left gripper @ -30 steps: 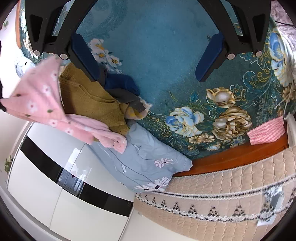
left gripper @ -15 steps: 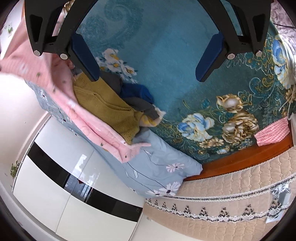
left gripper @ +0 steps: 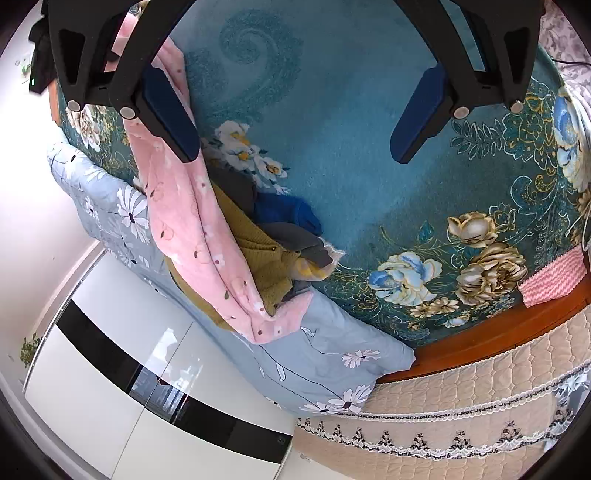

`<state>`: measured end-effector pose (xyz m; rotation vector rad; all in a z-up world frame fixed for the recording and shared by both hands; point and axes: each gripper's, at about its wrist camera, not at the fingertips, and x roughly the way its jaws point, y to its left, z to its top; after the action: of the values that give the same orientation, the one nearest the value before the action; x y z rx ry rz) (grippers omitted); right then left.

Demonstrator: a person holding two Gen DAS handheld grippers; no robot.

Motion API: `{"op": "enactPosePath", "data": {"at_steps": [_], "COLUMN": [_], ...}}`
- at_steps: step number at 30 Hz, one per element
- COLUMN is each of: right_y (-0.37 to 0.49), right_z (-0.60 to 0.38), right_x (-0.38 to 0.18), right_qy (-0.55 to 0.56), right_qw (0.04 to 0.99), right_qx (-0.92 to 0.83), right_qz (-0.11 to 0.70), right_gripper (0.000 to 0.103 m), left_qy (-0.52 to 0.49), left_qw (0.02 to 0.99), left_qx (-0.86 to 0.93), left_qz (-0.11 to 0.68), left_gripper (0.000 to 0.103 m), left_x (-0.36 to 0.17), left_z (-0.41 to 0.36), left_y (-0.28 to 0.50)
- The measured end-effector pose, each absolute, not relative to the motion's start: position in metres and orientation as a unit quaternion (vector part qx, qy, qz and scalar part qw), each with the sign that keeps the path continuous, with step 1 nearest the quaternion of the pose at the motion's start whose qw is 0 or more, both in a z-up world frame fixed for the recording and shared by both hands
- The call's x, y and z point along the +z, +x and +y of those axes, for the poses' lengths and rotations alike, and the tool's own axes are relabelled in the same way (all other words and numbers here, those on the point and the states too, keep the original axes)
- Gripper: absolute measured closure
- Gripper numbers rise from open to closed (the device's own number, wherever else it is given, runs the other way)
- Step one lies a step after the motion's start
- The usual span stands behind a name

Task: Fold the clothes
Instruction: 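Grasp the pink fleece garment edge with the right gripper and lift it off the pile, then grasp another edge of the pink garment with the left gripper while the right gripper holds it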

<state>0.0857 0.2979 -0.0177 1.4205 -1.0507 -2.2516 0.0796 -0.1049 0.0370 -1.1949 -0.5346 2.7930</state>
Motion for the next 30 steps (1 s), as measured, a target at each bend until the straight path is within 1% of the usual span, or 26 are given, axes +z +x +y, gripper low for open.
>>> {"op": "enactPosePath", "data": {"at_steps": [2, 5, 8, 9, 12, 15, 18, 20, 21, 23, 25, 26, 27, 28, 30], "right_y": [0.067, 0.039, 0.02, 0.018, 0.016, 0.019, 0.023, 0.029, 0.034, 0.042, 0.05, 0.055, 0.06, 0.066, 0.078], "right_z": [0.27, 0.244, 0.231, 0.232, 0.244, 0.253, 0.263, 0.272, 0.278, 0.288, 0.299, 0.306, 0.314, 0.321, 0.341], "right_x": [-0.021, 0.011, 0.046, 0.055, 0.059, 0.017, -0.031, -0.06, -0.07, -0.085, -0.082, -0.081, -0.079, -0.077, -0.078], "right_qy": [0.507, 0.477, 0.433, 0.418, 0.4, 0.449, 0.503, 0.524, 0.527, 0.529, 0.524, 0.515, 0.503, 0.492, 0.473], "right_qw": [0.167, 0.211, 0.248, 0.252, 0.233, 0.191, 0.147, 0.127, 0.122, 0.115, 0.119, 0.125, 0.132, 0.139, 0.113], "right_qx": [-0.77, -0.775, -0.781, -0.785, -0.801, -0.791, -0.771, -0.753, -0.748, -0.74, -0.741, -0.744, -0.747, -0.751, -0.765], "right_qz": [-0.35, -0.358, -0.377, -0.381, -0.379, -0.369, -0.362, -0.377, -0.386, -0.399, -0.403, -0.407, -0.413, -0.418, -0.422], "right_gripper": [0.095, 0.095, 0.095, 0.095, 0.095, 0.095, 0.094, 0.094, 0.091, 0.088, 0.068, 0.047, 0.041, 0.041, 0.041], "left_qy": [-0.384, -0.382, -0.382, -0.384, -0.389, -0.402, -0.421, -0.433, -0.439, -0.459, -0.496, -0.513, -0.53, -0.546, -0.581], "left_qw": [0.022, 0.016, 0.018, 0.018, 0.022, 0.028, 0.031, 0.033, 0.034, 0.036, 0.049, 0.046, 0.041, 0.037, 0.023], "left_qx": [0.906, 0.904, 0.906, 0.906, 0.903, 0.899, 0.898, 0.896, 0.895, 0.886, 0.865, 0.855, 0.846, 0.836, 0.812], "left_qz": [-0.18, -0.191, -0.18, -0.178, -0.179, -0.17, -0.124, -0.093, -0.077, -0.056, -0.057, -0.054, -0.049, -0.045, -0.044], "left_gripper": [0.0, 0.0, 0.0, 0.0, 0.0, 0.0, 0.0, 0.0, 0.0, 0.0, 0.0, 0.0, 0.0, 0.0, 0.0], "left_x": [0.038, 0.039, 0.038, 0.037, 0.031, 0.024, 0.018, 0.014, 0.012, 0.006, -0.008, -0.016, -0.024, -0.032, -0.053], "left_z": [-0.111, -0.119, -0.118, -0.117, -0.113, -0.104, -0.082, -0.068, -0.06, -0.047, -0.036, -0.033, -0.03, -0.028, -0.023], "left_y": [0.082, 0.084, 0.083, 0.082, 0.08, 0.076, 0.072, 0.069, 0.068, 0.062, 0.051, 0.046, 0.041, 0.037, 0.028]}}
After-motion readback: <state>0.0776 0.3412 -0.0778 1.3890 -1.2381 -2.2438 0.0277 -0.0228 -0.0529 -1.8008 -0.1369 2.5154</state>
